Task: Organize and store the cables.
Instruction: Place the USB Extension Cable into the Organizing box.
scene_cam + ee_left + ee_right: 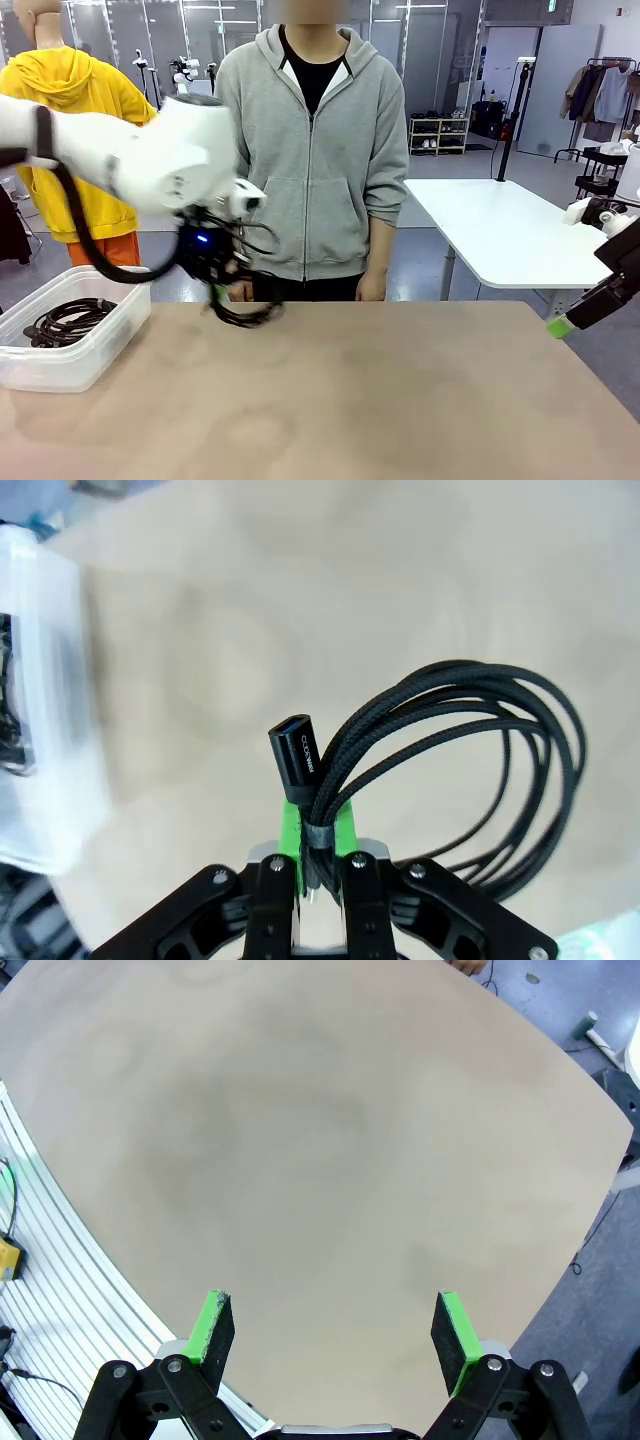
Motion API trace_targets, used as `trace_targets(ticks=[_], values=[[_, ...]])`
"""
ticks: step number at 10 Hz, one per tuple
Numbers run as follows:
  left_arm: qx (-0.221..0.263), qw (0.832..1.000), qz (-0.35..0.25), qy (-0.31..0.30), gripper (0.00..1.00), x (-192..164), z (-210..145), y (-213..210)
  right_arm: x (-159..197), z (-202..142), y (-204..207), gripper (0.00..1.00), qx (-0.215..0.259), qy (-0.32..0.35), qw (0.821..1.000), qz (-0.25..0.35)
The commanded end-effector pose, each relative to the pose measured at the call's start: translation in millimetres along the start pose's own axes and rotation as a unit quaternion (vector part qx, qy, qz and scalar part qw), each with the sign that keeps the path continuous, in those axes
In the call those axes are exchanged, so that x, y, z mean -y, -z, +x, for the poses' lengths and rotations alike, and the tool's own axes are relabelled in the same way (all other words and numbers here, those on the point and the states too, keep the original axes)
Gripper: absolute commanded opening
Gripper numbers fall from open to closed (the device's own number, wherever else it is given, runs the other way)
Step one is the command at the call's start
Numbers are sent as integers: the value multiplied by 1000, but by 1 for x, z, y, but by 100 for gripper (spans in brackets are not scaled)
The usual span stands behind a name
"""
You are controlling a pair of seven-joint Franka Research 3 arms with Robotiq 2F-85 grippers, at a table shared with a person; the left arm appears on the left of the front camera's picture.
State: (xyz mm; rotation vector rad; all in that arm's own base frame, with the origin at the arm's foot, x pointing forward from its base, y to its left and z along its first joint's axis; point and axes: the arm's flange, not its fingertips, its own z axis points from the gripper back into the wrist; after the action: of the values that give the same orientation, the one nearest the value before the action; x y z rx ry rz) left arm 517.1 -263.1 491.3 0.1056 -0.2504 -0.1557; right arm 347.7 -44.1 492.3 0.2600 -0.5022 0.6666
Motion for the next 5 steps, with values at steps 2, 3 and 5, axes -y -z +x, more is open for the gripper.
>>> trace_targets(ticks=[2,3,5], values=[[58,998,-2,19,15,-140,-20,-22,0,0,-1,100,1,3,1000,-2],[72,997,-6,37,15,-181,-28,-20,0,0,-1,100,1,3,1000,-2],[84,996,-9,6,15,-266,-46,-11,0,0,-1,100,1,3,1000,-2]])
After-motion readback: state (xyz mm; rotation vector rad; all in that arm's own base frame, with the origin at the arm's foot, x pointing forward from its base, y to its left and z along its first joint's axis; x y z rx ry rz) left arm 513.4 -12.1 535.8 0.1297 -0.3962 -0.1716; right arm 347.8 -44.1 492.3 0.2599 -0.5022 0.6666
